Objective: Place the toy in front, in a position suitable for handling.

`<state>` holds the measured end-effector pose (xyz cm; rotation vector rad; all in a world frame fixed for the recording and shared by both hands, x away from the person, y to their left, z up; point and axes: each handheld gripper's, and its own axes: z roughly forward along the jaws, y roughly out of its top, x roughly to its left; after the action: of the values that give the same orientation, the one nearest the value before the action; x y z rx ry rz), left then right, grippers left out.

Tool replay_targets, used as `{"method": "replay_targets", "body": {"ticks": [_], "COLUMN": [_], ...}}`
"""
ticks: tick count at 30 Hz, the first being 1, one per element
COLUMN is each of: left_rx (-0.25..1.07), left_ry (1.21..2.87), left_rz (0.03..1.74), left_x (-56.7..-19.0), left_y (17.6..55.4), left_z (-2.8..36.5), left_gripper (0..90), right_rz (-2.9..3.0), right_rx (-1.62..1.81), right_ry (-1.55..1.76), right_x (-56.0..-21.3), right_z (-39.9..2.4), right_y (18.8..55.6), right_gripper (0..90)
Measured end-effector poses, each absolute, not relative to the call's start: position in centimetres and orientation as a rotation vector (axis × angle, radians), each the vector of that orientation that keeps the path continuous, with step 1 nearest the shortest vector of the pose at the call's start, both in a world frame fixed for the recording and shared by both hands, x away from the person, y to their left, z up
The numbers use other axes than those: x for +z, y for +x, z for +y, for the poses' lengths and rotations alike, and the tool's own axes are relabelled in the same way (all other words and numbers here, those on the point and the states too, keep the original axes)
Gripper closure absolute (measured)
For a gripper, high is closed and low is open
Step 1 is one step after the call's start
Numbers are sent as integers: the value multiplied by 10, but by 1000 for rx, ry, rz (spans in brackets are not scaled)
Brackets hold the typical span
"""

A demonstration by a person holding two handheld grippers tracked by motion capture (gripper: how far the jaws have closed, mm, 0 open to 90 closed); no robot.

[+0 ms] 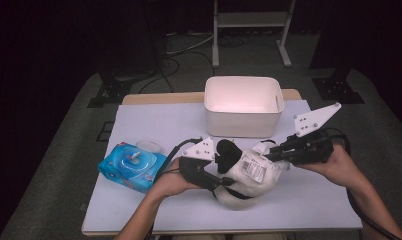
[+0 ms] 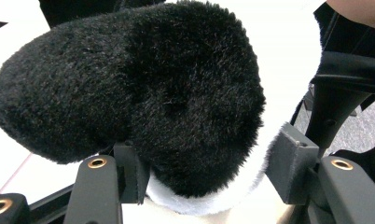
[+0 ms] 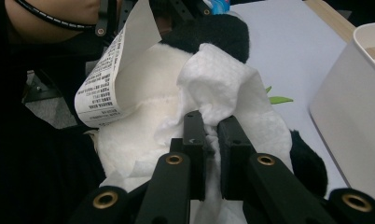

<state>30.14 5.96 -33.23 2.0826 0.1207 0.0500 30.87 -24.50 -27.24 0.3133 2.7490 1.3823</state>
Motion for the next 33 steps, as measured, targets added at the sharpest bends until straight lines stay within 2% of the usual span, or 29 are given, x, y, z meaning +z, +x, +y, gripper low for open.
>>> {"method": "replay_targets", "body": {"ticks": [8,17,26,33], "left_rx": [44,44,31,47], "left_ry": [2074,2093,2077,2104], "left_rz": [116,113,142,128], "left_x": [-333,-330,-330,-326], "left_y": [304,305,309,309], "left_z": [60,58,66,59], "left_gripper": [400,400,400,400], "right_rz": [2754,2755,2786,2776], "right_rx": [1349,1372,1379,1443], "right_ry": [379,271,311,240], "right_x": [-276,-265,-271,-263], "right_z": [-260,-234,-247,-233], "right_y": [310,308,307,305], "right_gripper": [826,825,825,824]}}
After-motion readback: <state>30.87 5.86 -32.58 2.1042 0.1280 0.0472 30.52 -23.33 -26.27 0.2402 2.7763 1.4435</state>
